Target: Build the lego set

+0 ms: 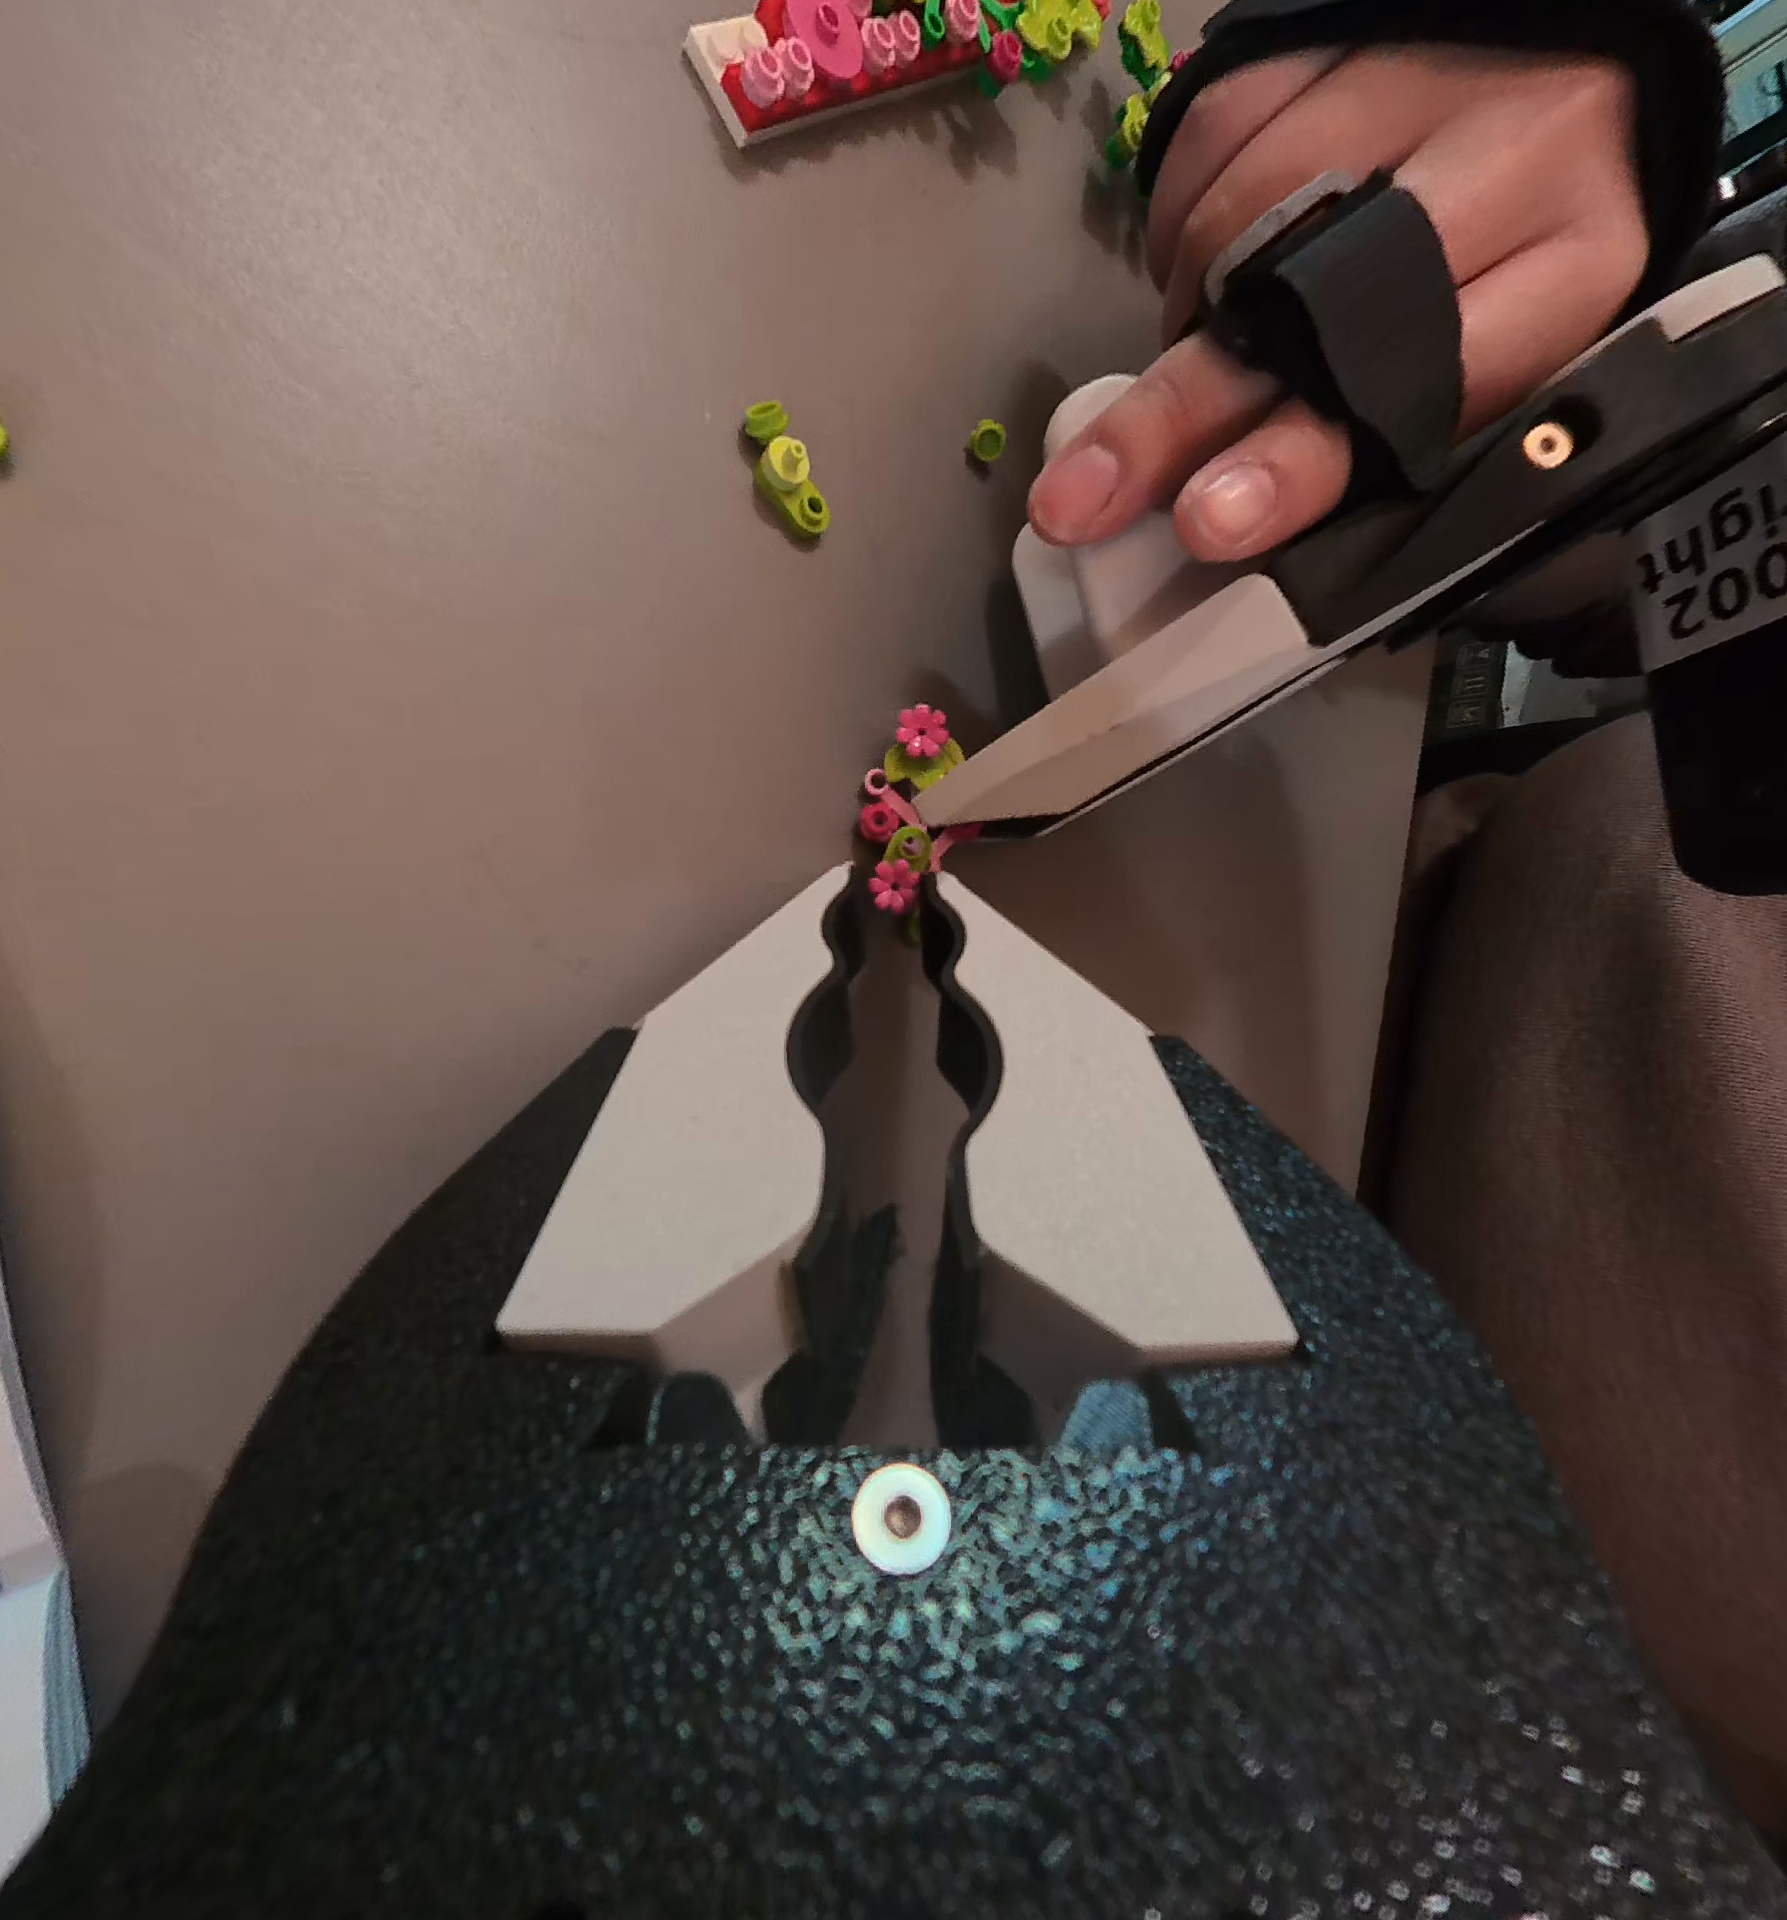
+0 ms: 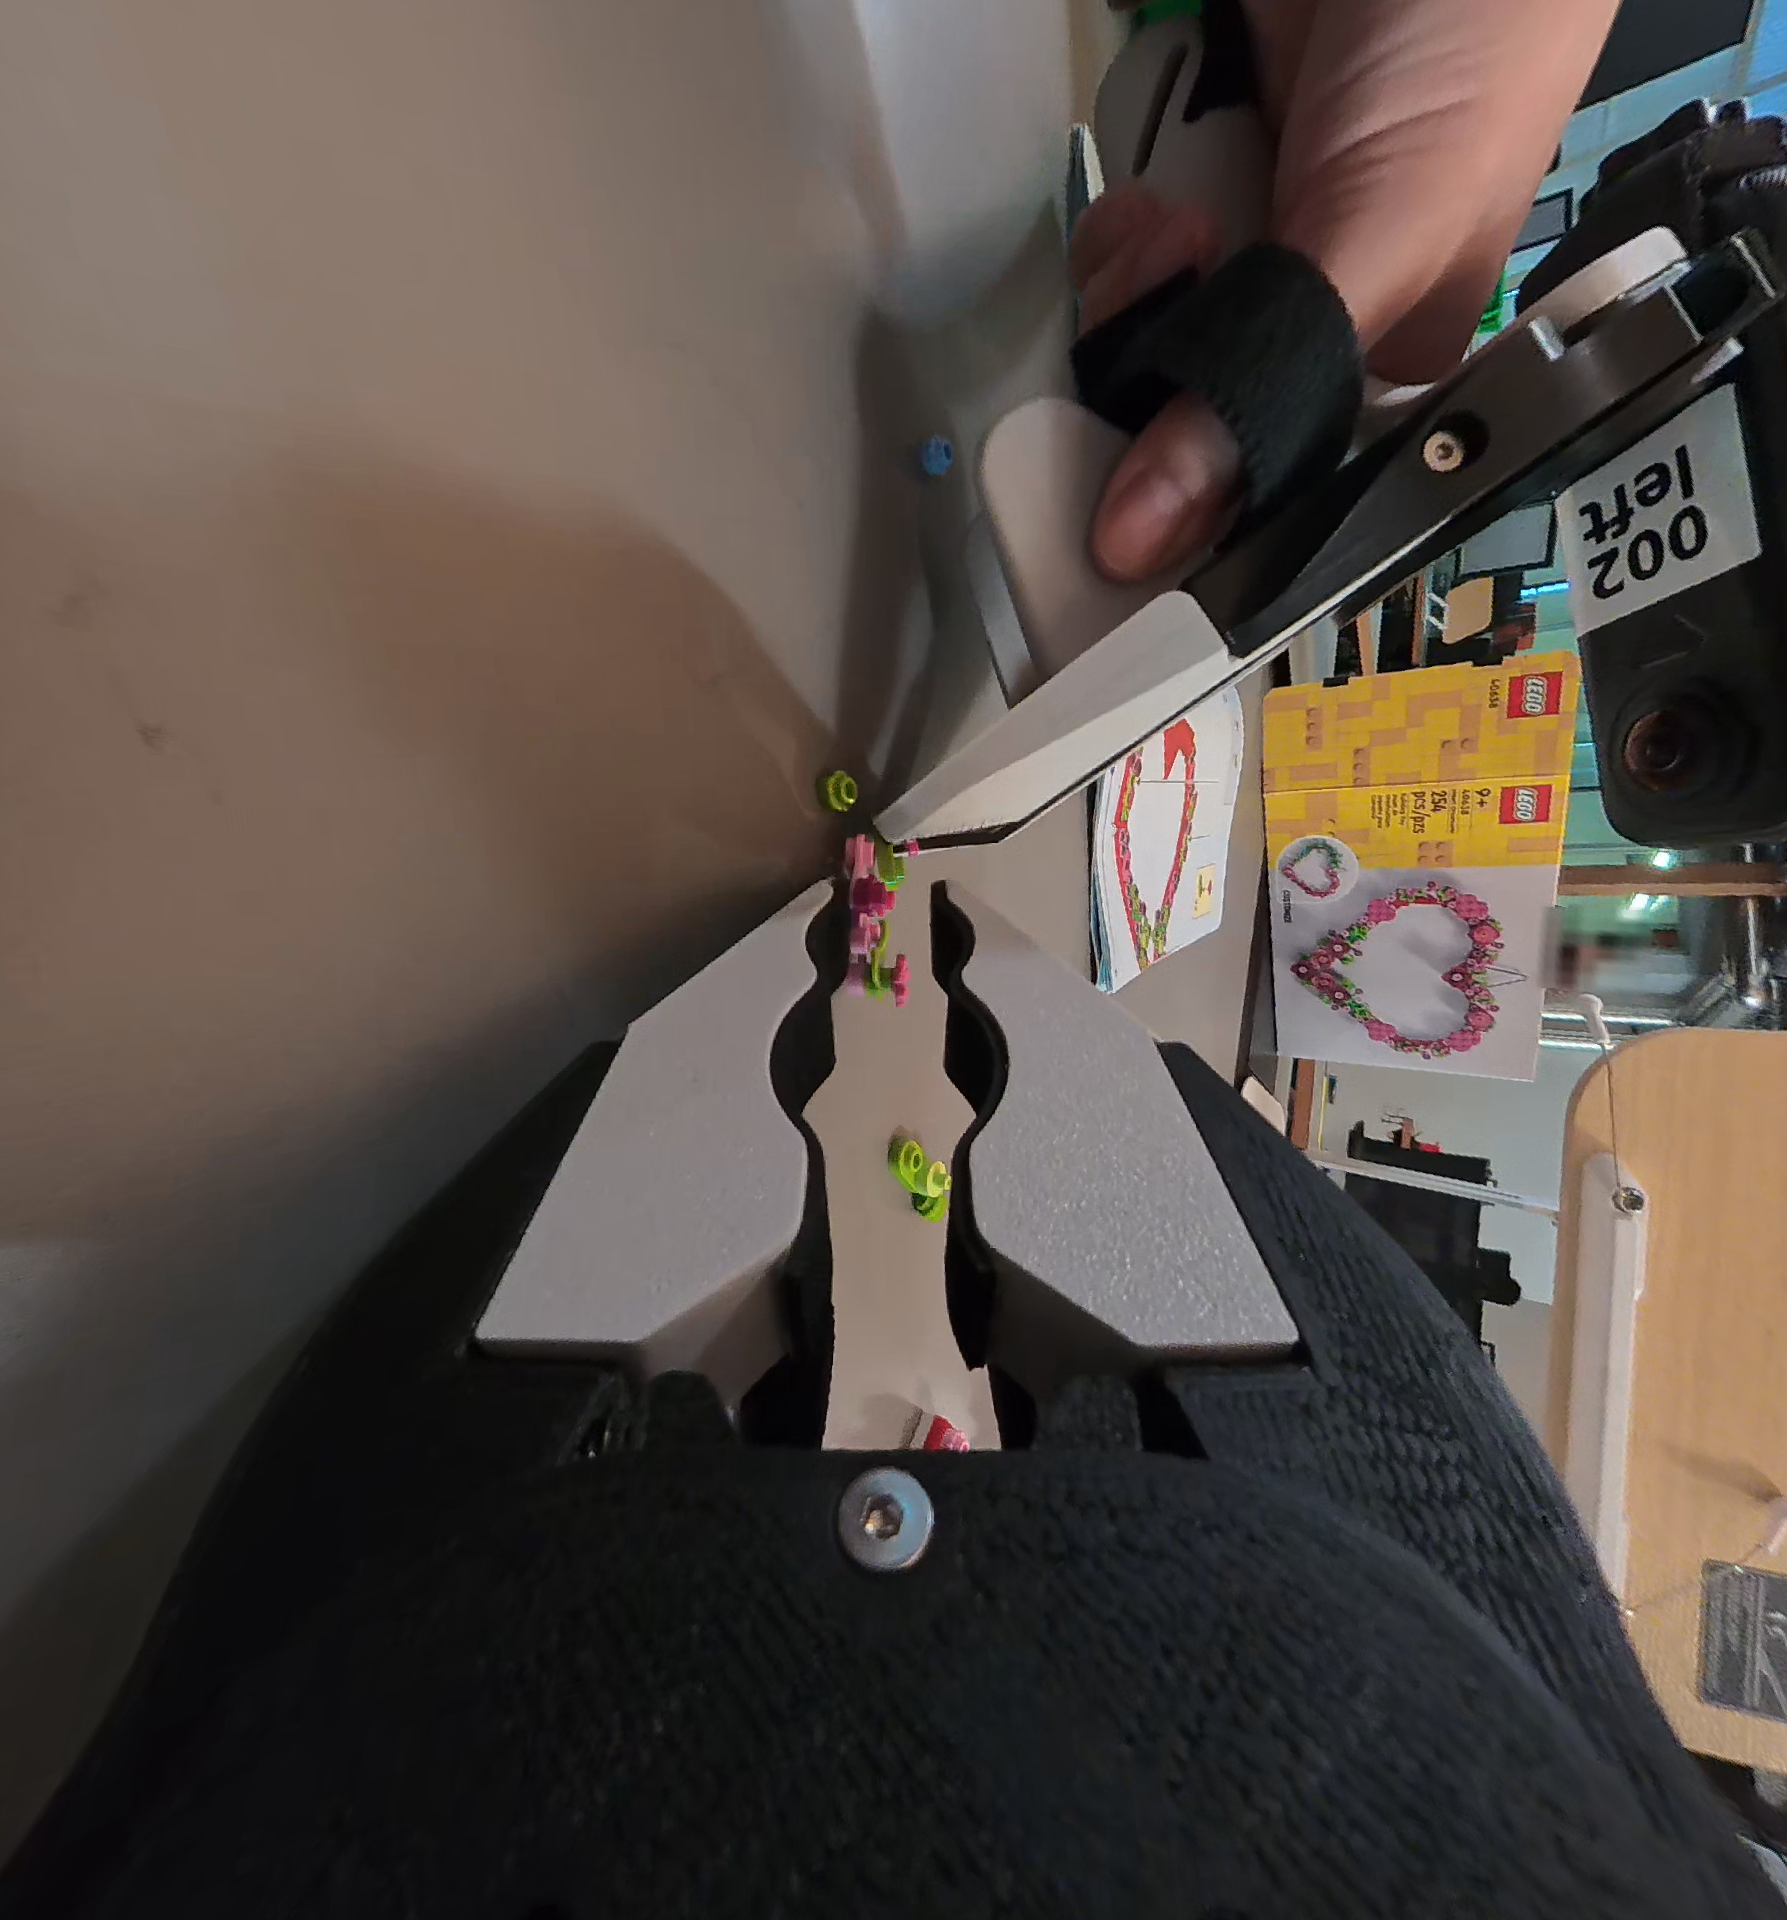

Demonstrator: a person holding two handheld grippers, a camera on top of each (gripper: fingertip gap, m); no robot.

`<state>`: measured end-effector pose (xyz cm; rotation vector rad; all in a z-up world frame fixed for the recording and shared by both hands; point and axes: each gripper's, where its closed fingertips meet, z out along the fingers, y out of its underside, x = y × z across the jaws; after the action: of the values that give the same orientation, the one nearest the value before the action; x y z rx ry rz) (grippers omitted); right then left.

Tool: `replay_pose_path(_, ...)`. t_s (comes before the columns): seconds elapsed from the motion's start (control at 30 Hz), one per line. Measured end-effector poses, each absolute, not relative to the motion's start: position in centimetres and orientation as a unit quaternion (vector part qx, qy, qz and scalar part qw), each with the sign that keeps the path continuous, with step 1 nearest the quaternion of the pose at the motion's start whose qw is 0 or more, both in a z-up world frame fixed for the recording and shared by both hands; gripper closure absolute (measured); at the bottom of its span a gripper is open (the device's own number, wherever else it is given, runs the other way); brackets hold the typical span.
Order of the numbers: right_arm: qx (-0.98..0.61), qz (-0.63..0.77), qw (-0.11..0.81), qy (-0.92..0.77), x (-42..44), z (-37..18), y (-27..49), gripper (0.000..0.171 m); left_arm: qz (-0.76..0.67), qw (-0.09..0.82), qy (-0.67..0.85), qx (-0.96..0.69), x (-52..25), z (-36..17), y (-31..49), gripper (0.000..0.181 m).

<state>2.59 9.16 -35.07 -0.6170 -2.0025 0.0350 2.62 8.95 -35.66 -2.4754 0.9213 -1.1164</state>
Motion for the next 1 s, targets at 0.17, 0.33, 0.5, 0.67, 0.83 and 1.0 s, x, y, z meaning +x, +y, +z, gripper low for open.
replay_pose_path(0.17, -0.246, 0.006, 0.500, -0.830, 2.56, -35.15, 9.05, 0.161, -0.376, 0.128, 0.318, -0.861, 2.32, -35.68, 8.57, 0.173)
replay_pose_path(0.33, -0.228, -0.009, 0.510, -0.829, 2.30, -34.85, 8.89, 0.155, -0.377, 0.123, 0.313, -0.863, 2.38, -35.68, 8.46, 0.173)
replay_pose_path(0.5, -0.214, -0.016, 0.509, -0.834, 2.05, -35.12, 8.50, 0.161, -0.373, 0.119, 0.313, -0.865, 2.40, -35.70, 8.26, 0.173)
replay_pose_path(0.67, -0.205, -0.028, 0.507, -0.836, 1.99, -35.33, 8.45, 0.166, -0.359, 0.114, 0.314, -0.872, 1.88, -35.73, 7.94, 0.173)
replay_pose_path(0.83, -0.207, -0.029, 0.508, -0.836, 2.06, -35.33, 8.51, 0.166, -0.358, 0.113, 0.309, -0.874, 1.86, -35.74, 7.92, 0.173)
replay_pose_path(1.0, -0.198, -0.031, 0.515, -0.834, 1.82, -35.16, 8.17, 0.163, -0.358, 0.112, 0.306, -0.875, 1.86, -35.75, 7.92, 0.173)
